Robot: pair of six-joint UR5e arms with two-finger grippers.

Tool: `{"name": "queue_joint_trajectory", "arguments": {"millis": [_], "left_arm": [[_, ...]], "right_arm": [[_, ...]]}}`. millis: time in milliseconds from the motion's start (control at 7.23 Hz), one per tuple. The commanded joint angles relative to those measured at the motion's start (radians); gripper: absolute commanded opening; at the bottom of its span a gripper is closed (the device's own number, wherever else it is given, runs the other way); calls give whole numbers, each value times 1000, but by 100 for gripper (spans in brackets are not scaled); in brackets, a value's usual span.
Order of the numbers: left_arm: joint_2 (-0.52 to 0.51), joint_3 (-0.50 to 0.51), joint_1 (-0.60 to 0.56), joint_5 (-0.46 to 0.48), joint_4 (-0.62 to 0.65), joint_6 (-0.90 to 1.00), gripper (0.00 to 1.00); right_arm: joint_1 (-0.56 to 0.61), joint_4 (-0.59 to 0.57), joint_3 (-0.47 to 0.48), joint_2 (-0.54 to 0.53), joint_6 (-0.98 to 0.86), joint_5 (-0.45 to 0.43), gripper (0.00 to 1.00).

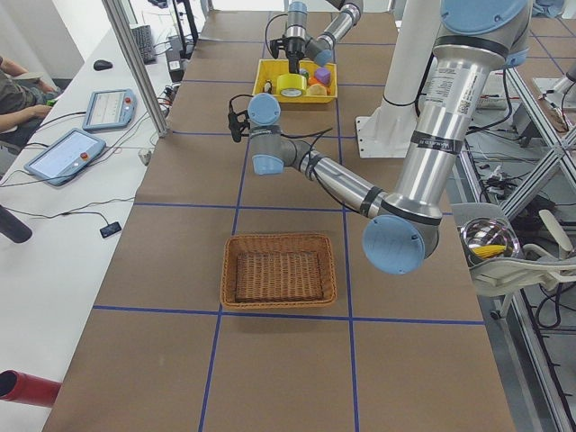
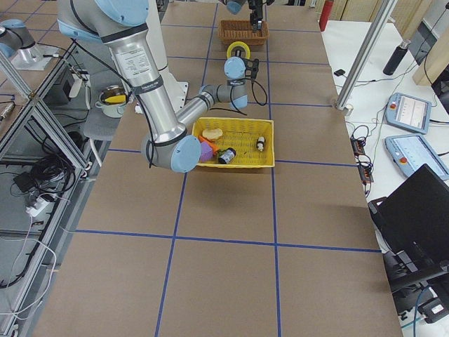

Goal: Move tape to another basket

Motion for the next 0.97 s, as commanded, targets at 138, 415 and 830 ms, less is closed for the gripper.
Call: {"name": "queue_joint_trajectory", "arguments": {"millis": [138, 415, 830], "left_arm": [[-101, 83, 53, 87, -447, -437, 98], [-121, 84, 199, 321, -603, -538, 98], [-124, 95, 244, 339, -725, -622, 98]], "right_arm": [[-53, 310, -129, 48, 194, -133, 0], [-70, 369, -131, 66, 285, -141, 0], [-81, 448, -137, 72, 388, -161, 0]]}}
